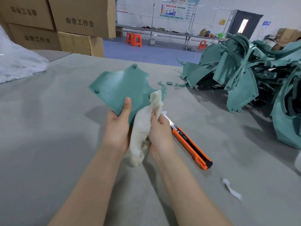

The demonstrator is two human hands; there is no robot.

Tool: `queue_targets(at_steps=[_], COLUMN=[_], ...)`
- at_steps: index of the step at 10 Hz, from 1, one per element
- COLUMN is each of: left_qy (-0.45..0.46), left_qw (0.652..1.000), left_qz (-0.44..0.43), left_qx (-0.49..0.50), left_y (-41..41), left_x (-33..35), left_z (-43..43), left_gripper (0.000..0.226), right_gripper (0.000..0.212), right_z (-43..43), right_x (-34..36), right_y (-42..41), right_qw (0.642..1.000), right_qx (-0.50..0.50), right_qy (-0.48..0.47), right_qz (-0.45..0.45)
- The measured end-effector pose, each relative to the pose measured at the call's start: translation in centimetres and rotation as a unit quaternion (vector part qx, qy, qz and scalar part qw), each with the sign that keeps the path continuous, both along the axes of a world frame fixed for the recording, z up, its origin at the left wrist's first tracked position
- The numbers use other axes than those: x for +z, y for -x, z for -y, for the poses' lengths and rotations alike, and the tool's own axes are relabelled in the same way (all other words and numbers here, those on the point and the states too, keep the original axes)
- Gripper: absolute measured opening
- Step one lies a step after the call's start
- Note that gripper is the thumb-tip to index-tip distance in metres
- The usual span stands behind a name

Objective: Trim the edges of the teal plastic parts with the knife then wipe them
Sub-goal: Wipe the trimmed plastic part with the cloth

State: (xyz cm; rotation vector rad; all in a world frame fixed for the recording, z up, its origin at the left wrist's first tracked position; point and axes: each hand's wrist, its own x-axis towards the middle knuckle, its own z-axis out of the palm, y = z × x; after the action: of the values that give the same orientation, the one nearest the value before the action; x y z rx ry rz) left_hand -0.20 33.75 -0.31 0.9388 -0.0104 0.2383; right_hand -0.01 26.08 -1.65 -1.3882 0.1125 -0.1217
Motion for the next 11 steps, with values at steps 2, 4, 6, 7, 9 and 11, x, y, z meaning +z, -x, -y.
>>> queue_targets(at_steps=[2, 4, 6, 7, 9, 11], left_qy=[-0.008, 0.004, 0.035, 0.021, -0.032, -0.077], left_qw=[0.998, 0.991, 0.990, 0.991, 0.994, 0.994], left_qz=[0.045, 0.068, 0.115, 0.114, 0.108, 0.072], left_qx=[-0.053, -0.112, -0.069, -0.059, -0.009, -0.004], left_y=[0.2, 0.5, 0.3, 0.3, 0.1, 0.1], left_x=[0.5, 0.4, 0.8, 0.7, 0.1, -0.3], left_z=[-0.4, -1.3, -1.9, -1.5, -1.2, -0.7], left_gripper=[0.017, 0.025, 0.031, 0.027, 0.018, 0.019], right_gripper=[0.033, 0.026, 0.023, 0.027, 0.029, 0.025], right_z=[3.6, 7.5, 8.4, 6.5, 5.7, 3.3], right_x=[1.0, 1.5, 1.8, 2.6, 2.5, 1.7], right_y=[-0.9, -1.1, -0.9, -0.8, -0.4, -0.1], right_qw=[0.996, 0.980, 0.967, 0.979, 0.963, 0.991], right_qx=[-0.064, -0.095, -0.096, -0.085, 0.022, 0.074], right_qy=[-0.055, -0.160, -0.225, -0.175, -0.256, -0.112], right_qz=[-0.001, -0.065, -0.066, -0.062, -0.076, -0.001])
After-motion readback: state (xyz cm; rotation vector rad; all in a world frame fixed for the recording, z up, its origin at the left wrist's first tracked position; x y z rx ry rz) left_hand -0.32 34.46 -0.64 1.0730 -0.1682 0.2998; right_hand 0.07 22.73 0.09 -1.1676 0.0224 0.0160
